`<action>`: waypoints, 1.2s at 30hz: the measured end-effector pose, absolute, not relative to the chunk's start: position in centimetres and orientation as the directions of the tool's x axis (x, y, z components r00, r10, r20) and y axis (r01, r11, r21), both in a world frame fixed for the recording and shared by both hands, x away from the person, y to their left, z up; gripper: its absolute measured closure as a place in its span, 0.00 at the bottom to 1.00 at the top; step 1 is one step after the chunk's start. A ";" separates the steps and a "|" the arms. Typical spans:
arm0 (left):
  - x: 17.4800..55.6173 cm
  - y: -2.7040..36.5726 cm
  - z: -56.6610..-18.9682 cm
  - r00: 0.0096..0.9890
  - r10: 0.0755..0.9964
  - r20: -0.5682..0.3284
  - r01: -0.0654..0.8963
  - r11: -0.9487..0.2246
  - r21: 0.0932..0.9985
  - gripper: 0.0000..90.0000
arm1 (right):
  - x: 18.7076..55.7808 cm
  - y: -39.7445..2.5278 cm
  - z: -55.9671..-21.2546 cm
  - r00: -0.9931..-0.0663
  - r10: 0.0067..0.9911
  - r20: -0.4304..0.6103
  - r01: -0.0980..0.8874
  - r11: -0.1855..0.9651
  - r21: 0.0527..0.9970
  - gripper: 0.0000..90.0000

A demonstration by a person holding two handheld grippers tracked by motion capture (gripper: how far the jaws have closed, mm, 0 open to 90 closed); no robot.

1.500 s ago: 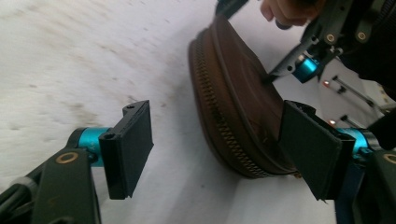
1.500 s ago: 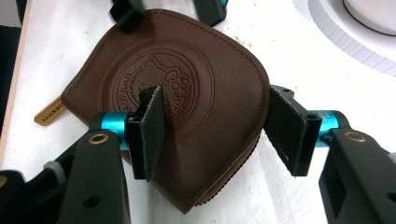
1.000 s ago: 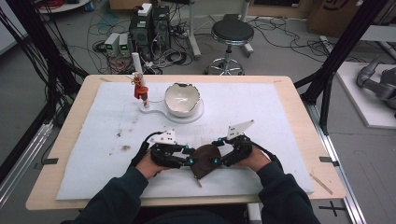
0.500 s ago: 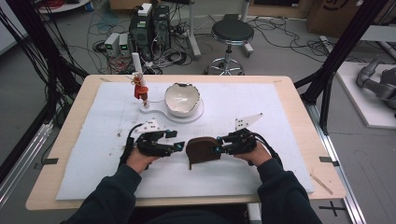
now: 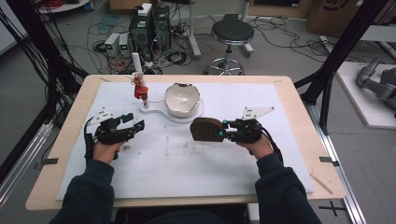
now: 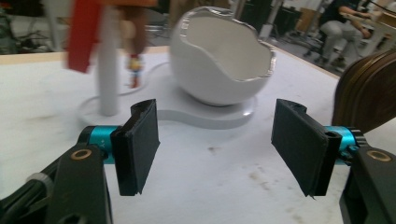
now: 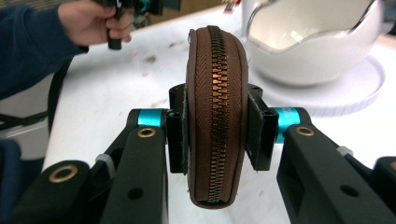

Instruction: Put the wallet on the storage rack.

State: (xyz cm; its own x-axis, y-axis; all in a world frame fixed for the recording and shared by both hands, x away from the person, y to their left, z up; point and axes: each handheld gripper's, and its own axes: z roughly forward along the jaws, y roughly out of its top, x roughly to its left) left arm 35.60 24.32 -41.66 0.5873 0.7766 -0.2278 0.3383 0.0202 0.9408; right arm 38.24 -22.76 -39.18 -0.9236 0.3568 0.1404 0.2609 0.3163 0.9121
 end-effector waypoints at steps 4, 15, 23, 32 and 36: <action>35.7 25.4 -42.0 0.558 0.794 -0.239 0.347 0.037 0.937 0.33 | 39.5 -21.8 -37.5 -0.918 0.384 0.098 0.225 0.300 0.927 0.74; 35.9 25.8 -42.3 0.544 0.802 -0.246 0.356 0.044 0.933 0.32 | 44.6 -16.9 -33.0 -0.893 0.450 -0.005 0.134 0.277 0.952 0.74; 35.9 26.2 -42.3 0.533 0.809 -0.249 0.346 0.060 0.936 0.32 | 47.4 -13.3 -34.5 -0.876 0.480 -0.046 0.147 0.358 0.922 0.74; 35.9 26.3 -42.3 0.531 0.809 -0.250 0.346 0.062 0.936 0.32 | 48.6 -11.7 -36.7 -0.879 0.474 -0.059 0.151 0.394 0.907 0.74; 35.8 26.3 -42.3 0.533 0.808 -0.253 0.346 0.065 0.936 0.32 | 48.6 -11.2 -37.3 -0.879 0.463 -0.110 0.125 0.447 0.886 0.74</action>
